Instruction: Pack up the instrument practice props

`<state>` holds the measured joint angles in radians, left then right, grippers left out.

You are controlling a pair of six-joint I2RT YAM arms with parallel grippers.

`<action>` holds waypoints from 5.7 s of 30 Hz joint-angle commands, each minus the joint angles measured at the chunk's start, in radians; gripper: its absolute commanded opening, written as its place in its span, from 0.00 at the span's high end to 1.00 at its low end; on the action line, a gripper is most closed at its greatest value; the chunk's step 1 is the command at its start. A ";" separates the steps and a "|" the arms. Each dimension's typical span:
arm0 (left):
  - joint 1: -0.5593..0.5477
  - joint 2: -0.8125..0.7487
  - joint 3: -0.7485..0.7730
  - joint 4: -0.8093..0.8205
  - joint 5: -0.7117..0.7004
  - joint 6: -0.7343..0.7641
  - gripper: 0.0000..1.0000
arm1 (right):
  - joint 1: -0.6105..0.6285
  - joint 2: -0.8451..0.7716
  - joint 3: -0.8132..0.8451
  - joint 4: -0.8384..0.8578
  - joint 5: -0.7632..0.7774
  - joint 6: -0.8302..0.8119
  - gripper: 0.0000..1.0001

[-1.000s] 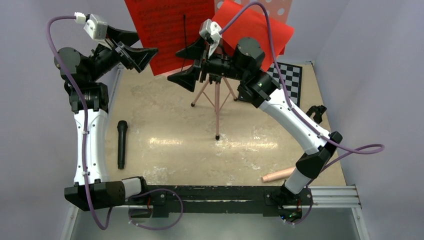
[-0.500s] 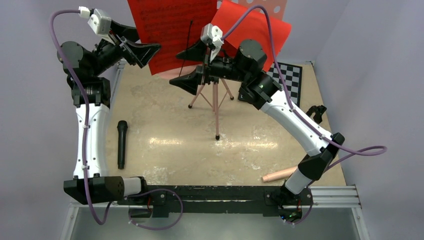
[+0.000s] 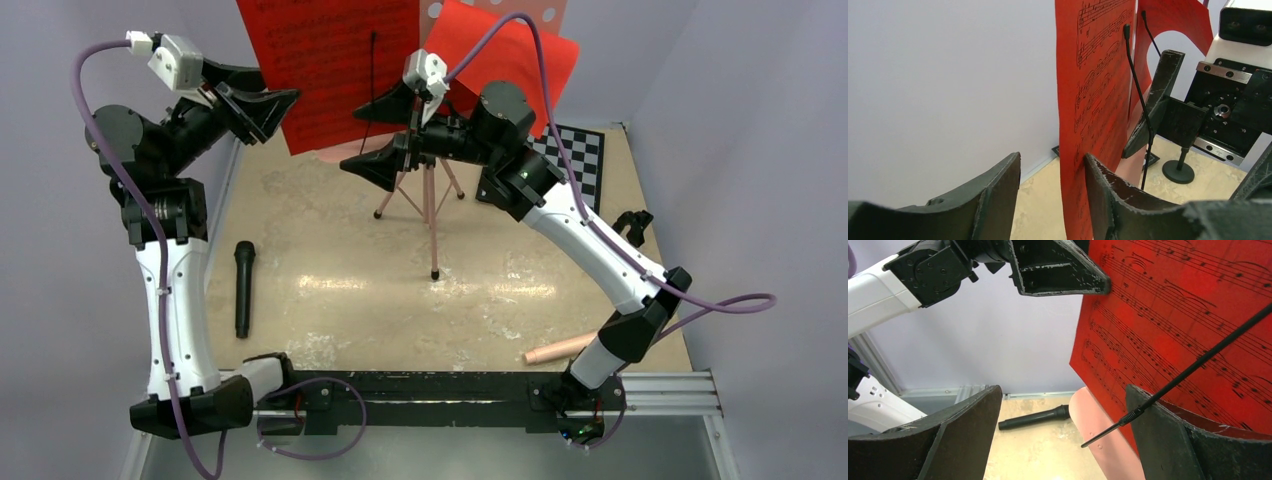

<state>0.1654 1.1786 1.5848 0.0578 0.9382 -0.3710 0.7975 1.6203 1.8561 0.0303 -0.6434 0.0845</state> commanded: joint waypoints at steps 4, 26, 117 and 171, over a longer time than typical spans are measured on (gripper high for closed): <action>0.061 -0.050 -0.028 -0.014 0.027 0.003 0.59 | 0.009 -0.063 0.005 0.053 -0.003 -0.012 0.03; 0.182 -0.134 -0.035 -0.043 0.136 -0.055 1.00 | 0.009 -0.054 0.021 0.026 0.019 -0.012 0.03; 0.339 0.459 -0.394 -1.311 -0.439 0.621 1.00 | -0.006 -0.523 -0.379 -0.302 0.202 -0.265 0.01; 0.327 0.481 -0.518 -0.950 -0.906 0.591 0.55 | -0.010 -0.410 -0.264 -0.350 0.218 -0.304 0.01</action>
<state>0.4950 1.7447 1.0630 -0.9096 0.0402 0.2436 0.7910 1.2053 1.5410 -0.3347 -0.4541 -0.1978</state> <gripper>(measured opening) 0.410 0.986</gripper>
